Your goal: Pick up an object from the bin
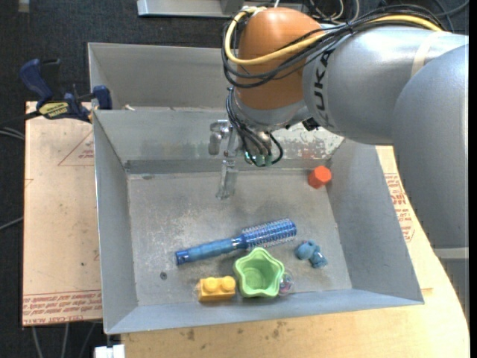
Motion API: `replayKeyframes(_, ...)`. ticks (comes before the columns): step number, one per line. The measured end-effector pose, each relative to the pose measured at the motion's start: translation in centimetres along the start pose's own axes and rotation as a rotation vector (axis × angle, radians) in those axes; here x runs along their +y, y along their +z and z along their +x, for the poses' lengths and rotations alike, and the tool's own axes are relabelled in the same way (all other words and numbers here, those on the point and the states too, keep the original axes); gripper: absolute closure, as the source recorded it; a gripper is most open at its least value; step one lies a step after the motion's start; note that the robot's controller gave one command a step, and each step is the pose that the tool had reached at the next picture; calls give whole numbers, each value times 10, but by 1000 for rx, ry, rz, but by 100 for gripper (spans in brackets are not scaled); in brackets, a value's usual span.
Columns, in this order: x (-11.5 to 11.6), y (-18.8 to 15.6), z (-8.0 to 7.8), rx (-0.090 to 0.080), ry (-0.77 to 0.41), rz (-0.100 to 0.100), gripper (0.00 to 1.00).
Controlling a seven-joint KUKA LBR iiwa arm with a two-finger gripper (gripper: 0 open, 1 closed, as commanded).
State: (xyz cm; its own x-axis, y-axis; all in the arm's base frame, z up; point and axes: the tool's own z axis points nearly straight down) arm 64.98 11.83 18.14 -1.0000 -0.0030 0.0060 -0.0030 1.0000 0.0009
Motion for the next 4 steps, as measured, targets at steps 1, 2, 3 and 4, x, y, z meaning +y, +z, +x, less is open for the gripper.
replayKeyframes(1,-44,67,61,-1,-197,2,0)
replayKeyframes(2,-65,115,145,4,-223,1,0)
replayKeyframes(3,-64,112,140,-8,-223,0,100)
replayKeyframes(4,-35,-46,123,-17,-260,0,100)
